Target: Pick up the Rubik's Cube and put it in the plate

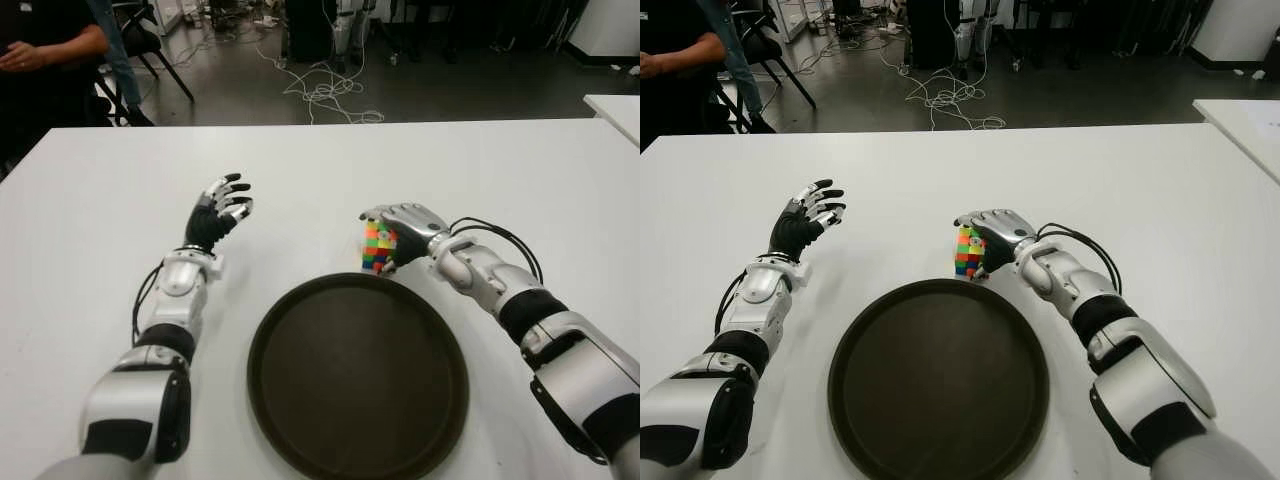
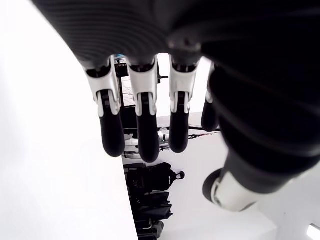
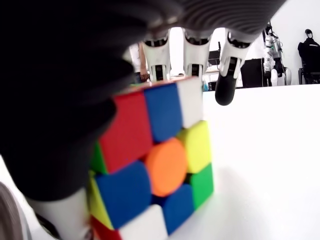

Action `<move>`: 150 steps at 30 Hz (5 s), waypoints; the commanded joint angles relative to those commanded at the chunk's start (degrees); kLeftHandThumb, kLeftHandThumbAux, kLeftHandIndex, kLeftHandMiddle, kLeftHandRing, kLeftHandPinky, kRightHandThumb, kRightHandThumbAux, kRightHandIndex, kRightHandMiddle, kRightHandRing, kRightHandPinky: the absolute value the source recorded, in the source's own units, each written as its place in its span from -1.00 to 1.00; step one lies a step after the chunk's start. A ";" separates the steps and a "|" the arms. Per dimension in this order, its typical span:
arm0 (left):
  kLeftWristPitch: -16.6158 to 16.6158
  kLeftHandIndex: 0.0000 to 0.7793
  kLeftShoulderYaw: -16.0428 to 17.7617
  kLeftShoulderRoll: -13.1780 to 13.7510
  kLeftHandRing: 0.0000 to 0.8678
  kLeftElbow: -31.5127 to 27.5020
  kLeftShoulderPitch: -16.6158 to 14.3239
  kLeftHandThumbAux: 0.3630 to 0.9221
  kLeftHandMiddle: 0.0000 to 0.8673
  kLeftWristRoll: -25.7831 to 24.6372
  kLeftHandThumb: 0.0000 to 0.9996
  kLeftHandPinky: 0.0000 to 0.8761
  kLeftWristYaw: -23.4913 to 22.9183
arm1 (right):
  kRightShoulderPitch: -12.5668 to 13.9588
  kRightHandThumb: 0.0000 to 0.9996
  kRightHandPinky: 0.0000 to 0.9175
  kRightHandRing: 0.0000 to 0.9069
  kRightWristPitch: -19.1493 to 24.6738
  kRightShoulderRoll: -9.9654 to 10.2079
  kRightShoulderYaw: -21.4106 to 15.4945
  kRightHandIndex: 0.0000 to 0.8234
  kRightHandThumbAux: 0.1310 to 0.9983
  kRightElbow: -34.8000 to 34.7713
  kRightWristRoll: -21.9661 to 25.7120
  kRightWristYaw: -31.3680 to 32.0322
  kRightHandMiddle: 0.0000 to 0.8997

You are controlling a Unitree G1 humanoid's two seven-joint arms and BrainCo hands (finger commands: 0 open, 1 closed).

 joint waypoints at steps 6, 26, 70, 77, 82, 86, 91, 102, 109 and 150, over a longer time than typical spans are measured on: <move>-0.17 -0.51 -0.27 0.13 -0.38 0.00 0.05 0.51 -0.41 0.29 -0.79 -0.29 0.15 | 0.50 -0.74 -0.30 -0.26 -0.92 -0.97 -0.28 -0.47 0.84 -1.39 0.16 -0.52 -0.27; -0.60 -0.53 -0.43 0.00 -0.37 -0.24 0.18 0.51 -0.42 0.15 -0.78 -0.26 0.57 | 1.67 0.61 -0.03 0.00 -0.35 -1.64 -1.35 -0.13 0.33 -2.45 0.44 -6.18 0.13; -0.14 -0.52 0.10 0.16 -0.37 -0.03 -0.07 0.58 -0.42 -0.51 -0.76 -0.26 0.29 | 15.37 0.67 0.54 0.37 -4.77 -10.81 -13.49 -0.02 0.29 -36.10 2.98 -18.42 0.08; -0.20 -0.52 -0.16 0.18 -0.38 -0.19 0.03 0.60 -0.42 -0.16 -0.85 -0.28 0.77 | 19.36 0.69 0.58 0.42 -9.46 -11.48 -18.45 0.03 0.28 -43.26 5.00 -20.96 0.06; 0.01 -0.52 -0.26 0.22 -0.38 -0.13 -0.05 0.57 -0.42 -0.06 -0.83 -0.28 0.88 | 20.06 0.69 0.60 0.46 -11.98 -9.73 -20.08 0.03 0.28 -44.50 5.70 -22.05 0.06; 0.34 -0.53 -0.32 0.31 -0.39 -0.01 -0.21 0.56 -0.42 -0.02 -0.78 -0.27 0.94 | 20.67 0.69 0.60 0.46 -13.61 -7.95 -20.81 0.04 0.28 -44.18 7.24 -22.06 0.06; 0.45 -0.52 -0.34 0.33 -0.38 0.10 -0.31 0.58 -0.41 0.01 -0.75 -0.27 0.98 | 21.34 0.68 0.60 0.48 -14.29 -2.20 -18.16 -0.05 0.29 -40.73 7.01 -22.71 0.21; 0.16 -0.55 -0.63 0.14 -0.40 -0.13 -0.14 0.58 -0.43 0.29 -0.82 -0.31 1.25 | 20.62 0.66 0.44 0.38 -10.05 -10.12 -9.17 -0.09 0.30 -48.19 18.50 19.39 0.20; -0.10 -0.53 -0.61 0.06 -0.39 -0.14 0.04 0.53 -0.43 0.32 -0.86 -0.30 1.50 | 20.40 0.65 0.35 0.32 -8.16 -13.23 -7.12 -0.12 0.31 -50.69 23.28 33.54 0.18; -0.20 -0.52 -0.72 -0.34 -0.38 -0.82 0.18 0.49 -0.42 0.21 -0.81 -0.29 1.57 | 27.25 -0.51 -0.74 -0.73 -4.91 -19.11 -17.61 -0.63 0.51 -64.61 32.88 50.08 -0.69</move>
